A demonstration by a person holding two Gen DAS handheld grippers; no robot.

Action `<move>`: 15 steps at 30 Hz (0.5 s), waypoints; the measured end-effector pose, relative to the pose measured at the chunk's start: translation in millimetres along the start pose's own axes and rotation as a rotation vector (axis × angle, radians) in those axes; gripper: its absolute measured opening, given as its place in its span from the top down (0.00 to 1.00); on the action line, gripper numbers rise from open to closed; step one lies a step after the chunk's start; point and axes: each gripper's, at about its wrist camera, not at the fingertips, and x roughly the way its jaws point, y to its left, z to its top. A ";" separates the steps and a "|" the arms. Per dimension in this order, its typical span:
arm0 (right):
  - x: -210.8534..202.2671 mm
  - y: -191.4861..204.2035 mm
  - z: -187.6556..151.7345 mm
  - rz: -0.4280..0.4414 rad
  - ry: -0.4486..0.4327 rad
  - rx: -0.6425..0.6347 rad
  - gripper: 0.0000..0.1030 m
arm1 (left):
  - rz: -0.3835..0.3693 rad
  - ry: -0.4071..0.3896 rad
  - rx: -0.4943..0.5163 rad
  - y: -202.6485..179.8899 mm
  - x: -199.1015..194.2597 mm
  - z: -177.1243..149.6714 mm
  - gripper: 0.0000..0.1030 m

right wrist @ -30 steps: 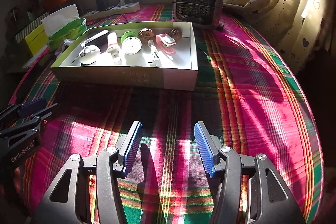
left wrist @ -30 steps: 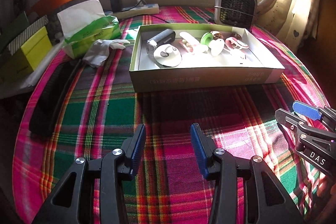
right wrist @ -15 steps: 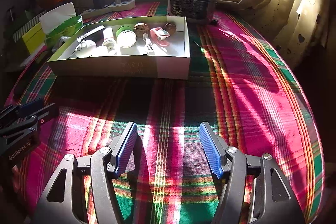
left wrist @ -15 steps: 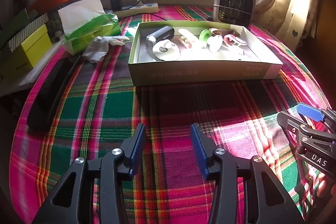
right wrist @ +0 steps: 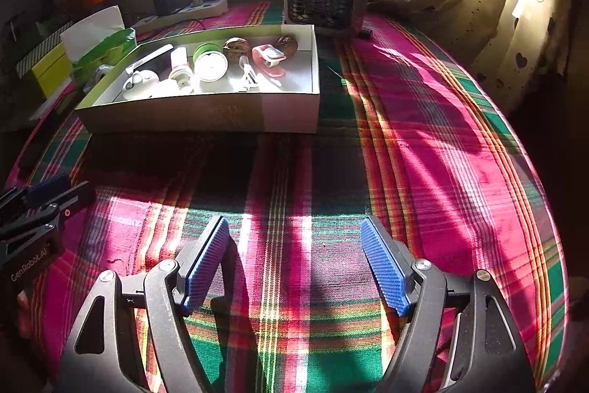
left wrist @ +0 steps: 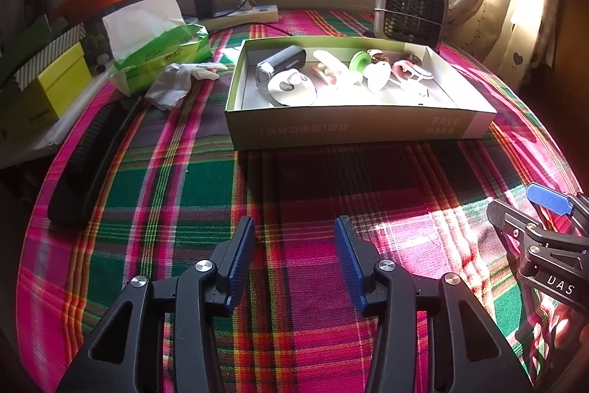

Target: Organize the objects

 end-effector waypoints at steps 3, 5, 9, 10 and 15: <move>0.0 0.3 -0.2 0.000 0.001 -0.002 0.26 | 0.000 0.000 0.000 -0.3 0.1 -0.1 0.58; 0.1 0.4 -0.2 0.001 0.002 -0.004 0.25 | 0.001 0.000 0.001 -0.2 0.1 0.0 0.58; 0.4 0.2 0.1 0.001 0.002 -0.004 0.25 | 0.001 0.000 0.000 0.1 0.0 -0.2 0.58; 0.5 0.2 0.1 0.000 0.002 -0.004 0.25 | 0.000 0.000 0.000 0.3 0.0 -0.1 0.58; 0.5 0.2 0.3 0.001 0.002 -0.004 0.25 | 0.001 0.000 0.000 0.1 -0.1 -0.2 0.58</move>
